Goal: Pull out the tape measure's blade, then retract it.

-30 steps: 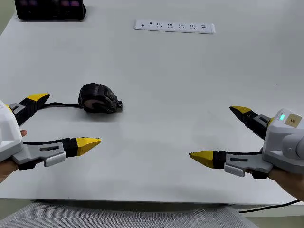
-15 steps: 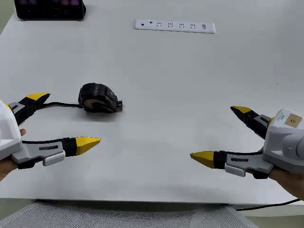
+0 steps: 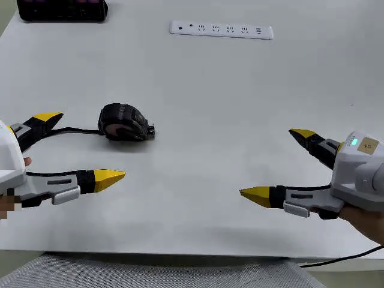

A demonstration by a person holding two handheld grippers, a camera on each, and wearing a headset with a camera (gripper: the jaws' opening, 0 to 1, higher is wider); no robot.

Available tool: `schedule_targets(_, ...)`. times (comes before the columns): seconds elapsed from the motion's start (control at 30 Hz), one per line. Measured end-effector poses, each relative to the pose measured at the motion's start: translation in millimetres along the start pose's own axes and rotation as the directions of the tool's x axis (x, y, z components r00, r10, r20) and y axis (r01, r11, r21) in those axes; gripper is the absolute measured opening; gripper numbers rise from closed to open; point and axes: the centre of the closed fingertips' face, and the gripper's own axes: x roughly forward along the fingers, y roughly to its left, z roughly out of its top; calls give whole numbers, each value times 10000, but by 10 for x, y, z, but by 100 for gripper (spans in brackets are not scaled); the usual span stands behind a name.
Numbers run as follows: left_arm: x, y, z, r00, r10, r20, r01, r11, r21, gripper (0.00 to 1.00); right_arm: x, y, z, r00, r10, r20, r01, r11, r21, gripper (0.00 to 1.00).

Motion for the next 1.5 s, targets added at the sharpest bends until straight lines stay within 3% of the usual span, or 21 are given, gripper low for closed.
schedule_targets(0.43, 122, 47, -17, 9989, -350, -310, 357, 9991, 221, 99, 121, -43, -11, 9987, 395, -312, -401, 9990, -205, 99)
schedule_targets(0.53, 154, 62, -19, 9983, -451, -382, 461, 9986, 262, 99, 167, -123, -32, 9984, 463, -332, -472, 9986, -256, 99)
schedule_targets(1.03, 292, 172, -18, 9959, -688, -582, 711, 9967, 388, 98, 379, -233, -9, 9955, 858, -397, -880, 9946, -551, 99)
schedule_targets(1.5, 401, 257, -32, 9886, -1152, -966, 1223, 9899, 718, 91, 603, -167, 111, 9880, 1505, -344, -1538, 9794, -1308, 99)
